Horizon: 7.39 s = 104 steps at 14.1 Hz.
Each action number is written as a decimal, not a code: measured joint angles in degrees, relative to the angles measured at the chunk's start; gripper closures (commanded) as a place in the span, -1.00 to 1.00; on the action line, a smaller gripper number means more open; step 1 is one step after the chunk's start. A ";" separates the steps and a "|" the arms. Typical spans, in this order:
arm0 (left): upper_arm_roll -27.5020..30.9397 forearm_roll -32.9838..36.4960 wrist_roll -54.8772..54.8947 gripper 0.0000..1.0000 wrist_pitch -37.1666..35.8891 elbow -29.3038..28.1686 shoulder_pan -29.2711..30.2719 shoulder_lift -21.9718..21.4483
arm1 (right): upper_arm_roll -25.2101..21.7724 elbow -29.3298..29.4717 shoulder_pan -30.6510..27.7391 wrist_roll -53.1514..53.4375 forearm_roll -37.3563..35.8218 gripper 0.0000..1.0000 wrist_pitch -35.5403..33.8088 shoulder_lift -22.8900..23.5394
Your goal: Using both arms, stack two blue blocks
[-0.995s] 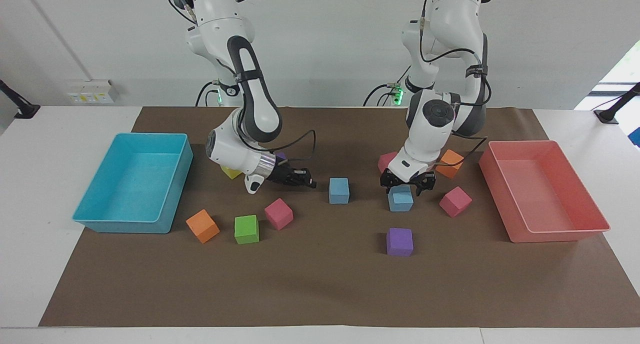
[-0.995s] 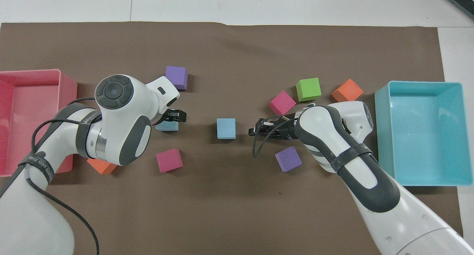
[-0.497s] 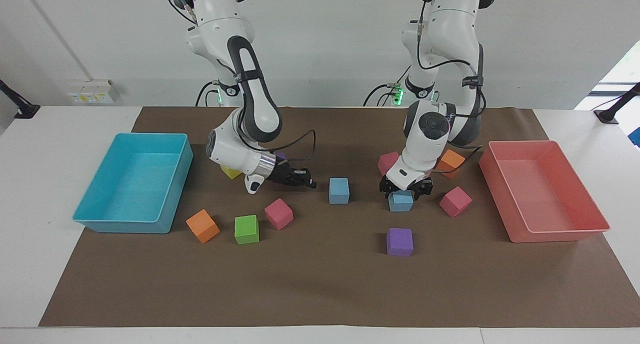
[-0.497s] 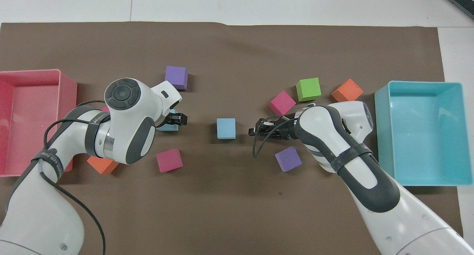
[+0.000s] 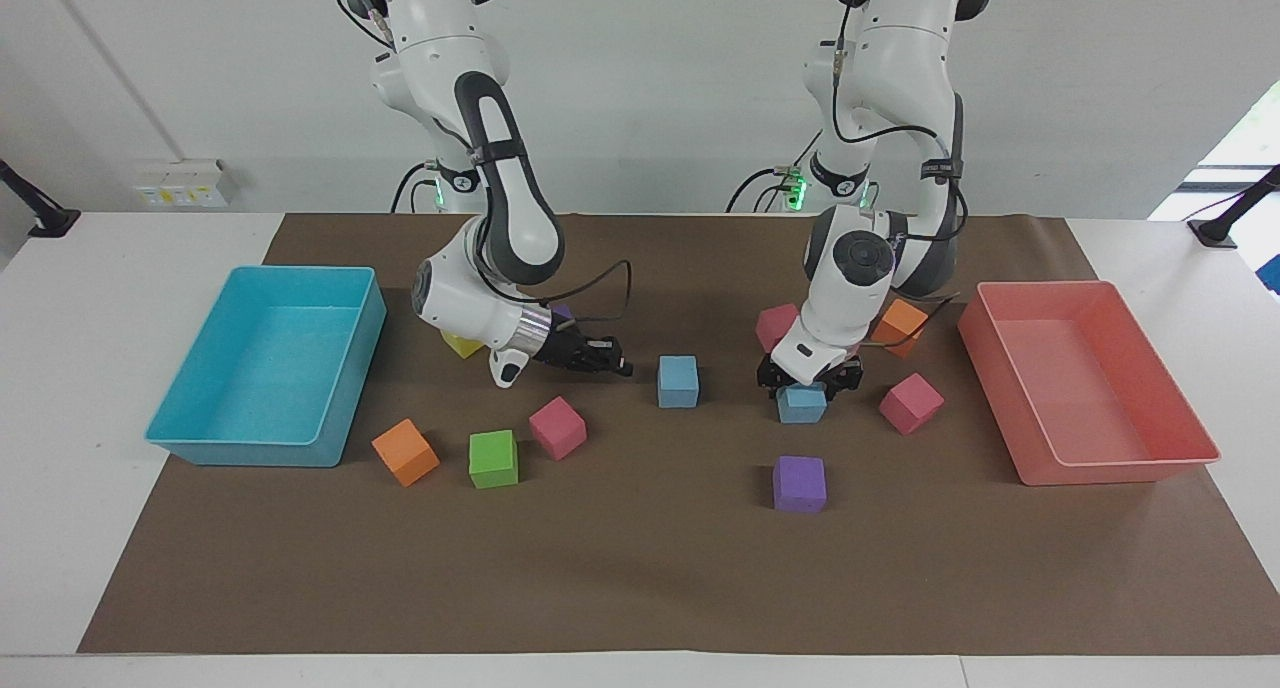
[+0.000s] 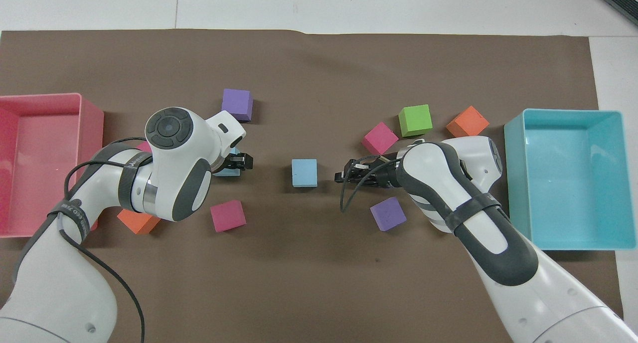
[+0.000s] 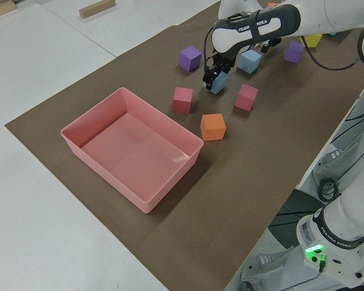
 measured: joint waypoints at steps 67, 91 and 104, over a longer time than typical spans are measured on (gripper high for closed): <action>-1.78 -2.06 -20.06 0.46 -8.74 15.55 -14.44 4.19 | 0.01 -0.48 0.76 0.00 0.00 1.00 0.54 0.00; -1.41 -2.10 -20.05 -1.00 -8.72 16.82 -14.43 4.08 | 0.01 -0.48 0.76 0.00 0.00 1.00 0.54 0.00; 0.26 -2.25 -7.41 -1.00 -22.23 10.75 -5.06 -13.38 | -1.00 -0.15 0.12 3.29 -7.77 0.49 0.83 -4.46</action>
